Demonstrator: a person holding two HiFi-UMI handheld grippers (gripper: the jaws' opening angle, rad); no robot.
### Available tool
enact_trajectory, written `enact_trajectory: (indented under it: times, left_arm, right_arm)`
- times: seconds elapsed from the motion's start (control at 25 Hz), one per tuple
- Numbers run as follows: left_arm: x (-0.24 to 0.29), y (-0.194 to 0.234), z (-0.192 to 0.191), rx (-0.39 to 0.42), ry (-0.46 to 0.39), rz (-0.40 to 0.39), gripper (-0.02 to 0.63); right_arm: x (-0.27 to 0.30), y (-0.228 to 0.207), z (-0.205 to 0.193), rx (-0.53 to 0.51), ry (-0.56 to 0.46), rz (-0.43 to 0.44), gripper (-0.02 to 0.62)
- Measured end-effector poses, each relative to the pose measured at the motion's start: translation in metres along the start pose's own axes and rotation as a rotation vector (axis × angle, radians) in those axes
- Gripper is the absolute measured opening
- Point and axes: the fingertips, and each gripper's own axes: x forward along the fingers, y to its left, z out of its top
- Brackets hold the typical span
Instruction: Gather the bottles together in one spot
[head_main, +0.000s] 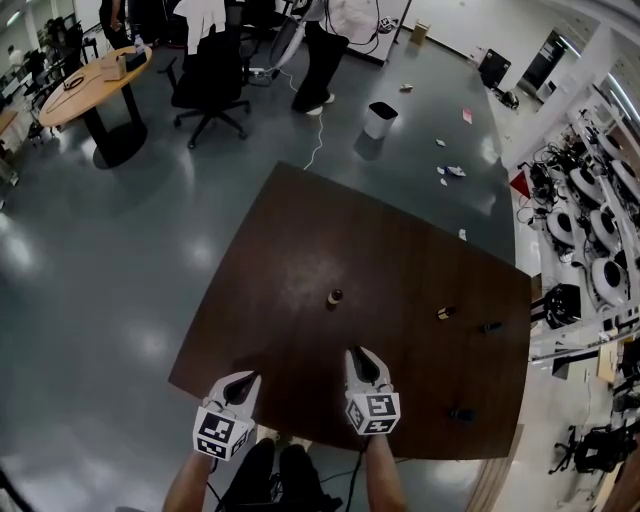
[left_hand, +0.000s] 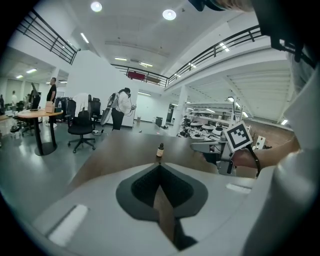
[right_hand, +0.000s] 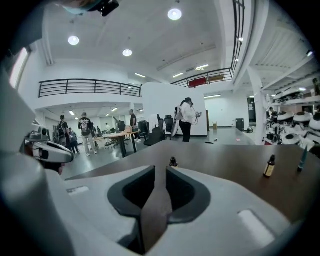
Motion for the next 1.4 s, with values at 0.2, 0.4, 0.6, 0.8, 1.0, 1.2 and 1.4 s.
enact_trajectory:
  times: [0.2,0.4,0.6,0.8,1.0,1.2,1.4]
  left_arm:
    - [0.001,0.000,-0.002,-0.006,0.003,-0.001,0.000]
    - [0.003,0.000,-0.004,-0.009,0.006,0.004,0.000]
    - [0.002,0.010,-0.002,-0.024,0.009,0.014,0.000]
    - [0.004,0.019,-0.011,-0.024,0.024,0.028,0.000]
    - [0.004,0.023,-0.015,-0.030,0.035,0.041,0.000]
    - [0.003,0.032,-0.016,-0.035,0.036,0.057,0.000]
    - [0.002,0.037,-0.017,-0.043,0.042,0.060,0.000]
  right_arm:
    - [0.044,-0.008,0.005,-0.028,0.024,0.030,0.073]
    - [0.086,-0.014,-0.004,-0.069,0.073,0.038,0.113]
    - [0.119,-0.023,-0.011,-0.108,0.101,0.000,0.141]
    - [0.146,-0.032,-0.024,-0.114,0.145,-0.013,0.149]
    - [0.159,-0.038,-0.032,-0.120,0.173,-0.023,0.155]
    - [0.167,-0.041,-0.037,-0.103,0.179,-0.038,0.155]
    - [0.170,-0.042,-0.033,-0.099,0.167,-0.049,0.144]
